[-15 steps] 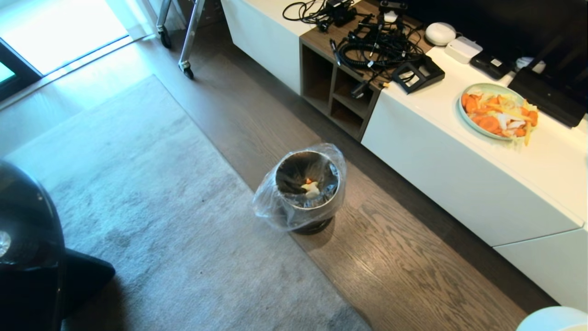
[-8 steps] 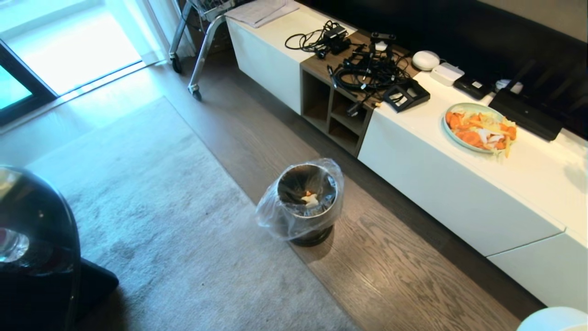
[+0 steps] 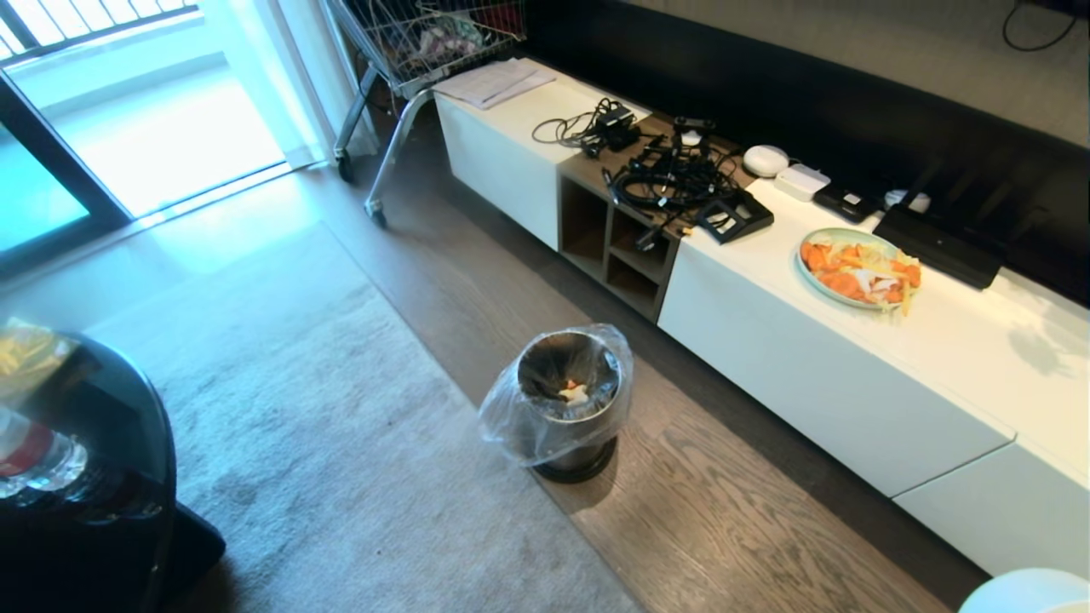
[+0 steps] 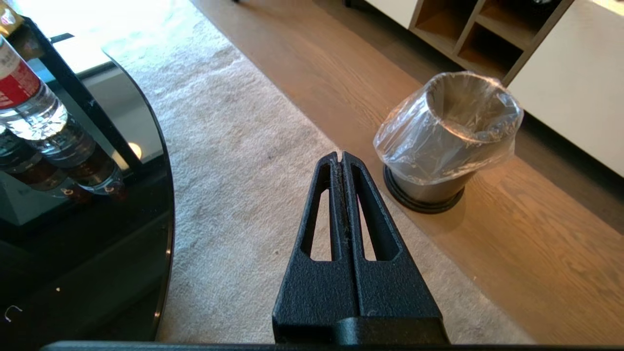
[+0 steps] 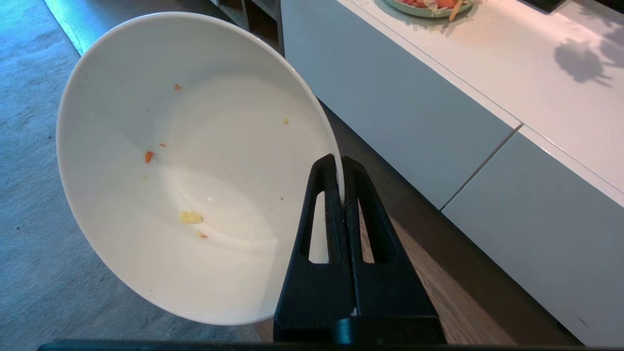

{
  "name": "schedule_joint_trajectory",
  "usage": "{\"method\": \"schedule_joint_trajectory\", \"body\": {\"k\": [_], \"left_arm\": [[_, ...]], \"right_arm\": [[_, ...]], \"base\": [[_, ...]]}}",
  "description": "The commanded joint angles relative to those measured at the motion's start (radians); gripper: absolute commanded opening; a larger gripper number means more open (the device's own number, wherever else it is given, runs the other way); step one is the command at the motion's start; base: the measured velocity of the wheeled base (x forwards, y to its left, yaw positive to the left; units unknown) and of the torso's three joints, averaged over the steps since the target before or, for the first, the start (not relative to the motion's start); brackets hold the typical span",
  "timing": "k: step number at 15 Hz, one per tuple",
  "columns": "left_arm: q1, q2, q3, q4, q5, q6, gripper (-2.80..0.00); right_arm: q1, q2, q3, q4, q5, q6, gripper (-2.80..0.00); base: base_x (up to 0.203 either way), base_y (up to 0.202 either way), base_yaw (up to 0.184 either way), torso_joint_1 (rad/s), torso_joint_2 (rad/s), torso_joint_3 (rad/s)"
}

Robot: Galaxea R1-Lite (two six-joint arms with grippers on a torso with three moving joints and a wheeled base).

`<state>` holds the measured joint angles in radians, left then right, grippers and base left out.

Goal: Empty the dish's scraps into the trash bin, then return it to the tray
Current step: Put the bowl back to the table

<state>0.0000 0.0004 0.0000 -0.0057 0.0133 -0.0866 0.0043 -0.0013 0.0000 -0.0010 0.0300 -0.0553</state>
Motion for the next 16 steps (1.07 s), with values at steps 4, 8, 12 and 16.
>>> {"method": "schedule_joint_trajectory", "body": {"k": [4,8,12,16], "left_arm": [[0.0,0.0,0.0,0.0,0.0,-0.001,-2.8],[0.0,0.0,0.0,0.0,0.0,-0.001,-2.8],[0.0,0.0,0.0,0.0,0.0,-0.001,-2.8],[0.0,0.0,0.0,0.0,0.0,-0.001,-2.8]], "right_arm": [[0.0,0.001,0.0,0.0,0.001,-0.001,-2.8],[0.0,0.001,0.0,0.0,0.001,-0.001,-2.8],[0.0,0.001,0.0,0.0,0.001,0.0,-2.8],[0.0,0.001,0.0,0.0,0.001,-0.001,-2.8]], "base": [[0.0,0.0,0.0,0.001,0.0,0.203],[0.0,0.0,0.0,0.001,0.0,0.205],[0.0,0.0,0.0,0.001,0.0,0.2],[0.0,0.0,0.0,0.003,0.0,0.194]]}}
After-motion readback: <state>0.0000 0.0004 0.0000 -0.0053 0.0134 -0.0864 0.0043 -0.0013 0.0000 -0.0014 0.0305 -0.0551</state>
